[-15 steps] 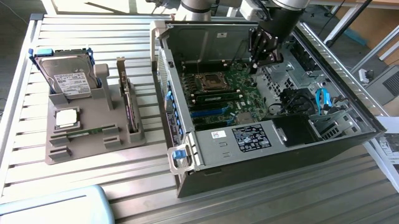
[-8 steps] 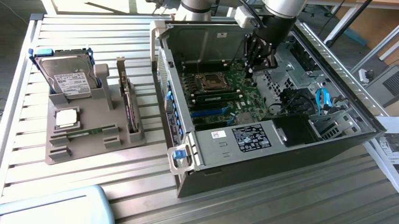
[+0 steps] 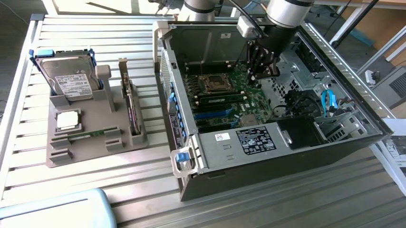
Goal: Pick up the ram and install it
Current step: 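Press down the ram until it locks into place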
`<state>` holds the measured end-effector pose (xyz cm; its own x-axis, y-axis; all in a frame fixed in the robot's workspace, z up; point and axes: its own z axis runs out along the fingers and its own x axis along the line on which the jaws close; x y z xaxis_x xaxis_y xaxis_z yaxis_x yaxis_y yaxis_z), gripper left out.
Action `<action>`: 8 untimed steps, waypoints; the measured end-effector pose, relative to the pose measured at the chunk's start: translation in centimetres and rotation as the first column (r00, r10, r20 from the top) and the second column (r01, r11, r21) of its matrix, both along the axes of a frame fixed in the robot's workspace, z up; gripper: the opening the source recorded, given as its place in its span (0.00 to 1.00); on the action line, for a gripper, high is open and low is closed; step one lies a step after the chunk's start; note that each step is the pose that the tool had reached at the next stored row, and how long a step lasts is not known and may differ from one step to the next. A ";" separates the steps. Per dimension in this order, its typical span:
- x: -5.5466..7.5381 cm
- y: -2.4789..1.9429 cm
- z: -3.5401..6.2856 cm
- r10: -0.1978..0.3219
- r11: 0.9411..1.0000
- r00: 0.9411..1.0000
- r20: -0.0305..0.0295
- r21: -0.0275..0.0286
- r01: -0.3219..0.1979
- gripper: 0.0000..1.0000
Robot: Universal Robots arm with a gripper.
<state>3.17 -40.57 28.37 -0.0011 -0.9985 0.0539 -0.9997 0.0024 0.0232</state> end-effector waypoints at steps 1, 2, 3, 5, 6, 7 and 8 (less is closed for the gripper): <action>0.0 -0.04 -0.21 0.000 1.000 1.000 0.000 0.000 0.000 0.11; 0.0 -0.07 -0.40 0.000 1.000 1.000 0.000 0.000 0.000 0.11; 0.0 -0.09 -0.61 0.000 1.000 1.000 0.000 0.000 0.000 0.11; 0.0 -0.10 -1.00 0.000 1.000 1.000 0.000 0.000 0.000 0.11; 0.0 -0.10 -1.18 0.000 1.000 1.000 0.000 0.000 0.000 0.11; 0.0 -0.10 -1.35 0.000 1.000 1.000 0.000 0.000 0.000 0.11; 0.0 -0.10 -1.55 0.000 1.000 1.000 0.000 0.000 0.000 0.11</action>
